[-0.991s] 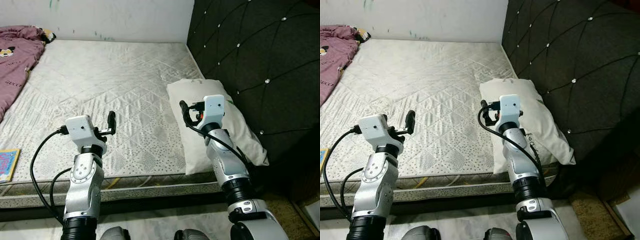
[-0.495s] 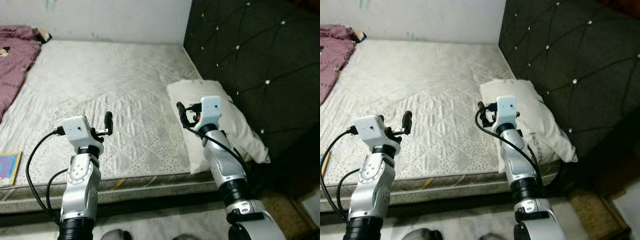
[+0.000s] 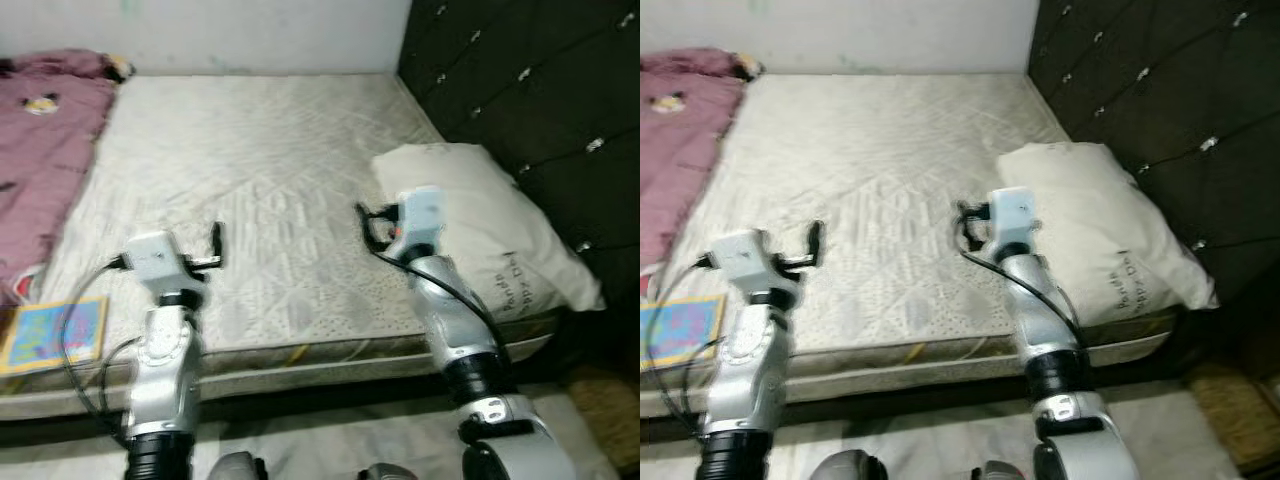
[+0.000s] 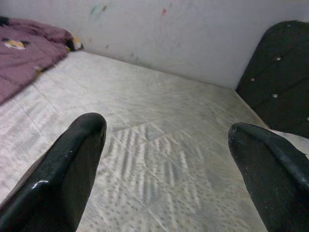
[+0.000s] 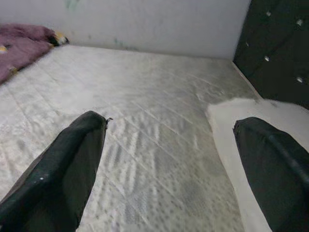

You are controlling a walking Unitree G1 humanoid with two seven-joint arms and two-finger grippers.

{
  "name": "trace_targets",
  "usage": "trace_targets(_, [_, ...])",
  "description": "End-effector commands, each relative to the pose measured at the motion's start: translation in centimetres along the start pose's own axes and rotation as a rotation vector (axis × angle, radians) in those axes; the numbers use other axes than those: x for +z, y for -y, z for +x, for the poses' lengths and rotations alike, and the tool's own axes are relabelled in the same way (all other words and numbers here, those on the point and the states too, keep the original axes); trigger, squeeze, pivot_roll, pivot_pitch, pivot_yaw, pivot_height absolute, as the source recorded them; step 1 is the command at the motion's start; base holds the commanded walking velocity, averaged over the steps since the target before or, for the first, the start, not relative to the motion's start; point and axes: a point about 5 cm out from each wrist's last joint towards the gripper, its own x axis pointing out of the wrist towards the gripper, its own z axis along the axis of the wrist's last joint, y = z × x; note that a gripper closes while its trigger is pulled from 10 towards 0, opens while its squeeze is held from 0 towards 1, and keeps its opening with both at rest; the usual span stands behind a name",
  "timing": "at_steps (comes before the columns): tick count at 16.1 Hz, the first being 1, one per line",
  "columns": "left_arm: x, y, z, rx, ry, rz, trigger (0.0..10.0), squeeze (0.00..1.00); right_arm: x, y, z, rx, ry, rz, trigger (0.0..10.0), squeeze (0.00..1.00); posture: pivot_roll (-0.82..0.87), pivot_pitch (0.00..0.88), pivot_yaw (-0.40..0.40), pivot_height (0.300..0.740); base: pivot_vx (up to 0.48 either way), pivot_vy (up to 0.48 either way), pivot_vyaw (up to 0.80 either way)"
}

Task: Clean up the room

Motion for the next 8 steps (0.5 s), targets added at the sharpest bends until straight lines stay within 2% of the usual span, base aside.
trace_targets(1, [0.22,-0.05,0.10,0.003,0.010,0.013,10.0,0.00,0.43,-0.02,0.18,-0.001,0.014,-0.001,10.0,0.00,-0.02,0.000,-0.048,0.740,0.000,0.000,0.00])
trace_targets(8, [0.49,0.26,0.01,-0.036,0.030,0.008,10.0,0.00,0.35,0.09,0.18,0.000,0.010,0.001,10.0,0.00,-0.02,0.000,-0.046,0.740,0.000,0.000,0.00])
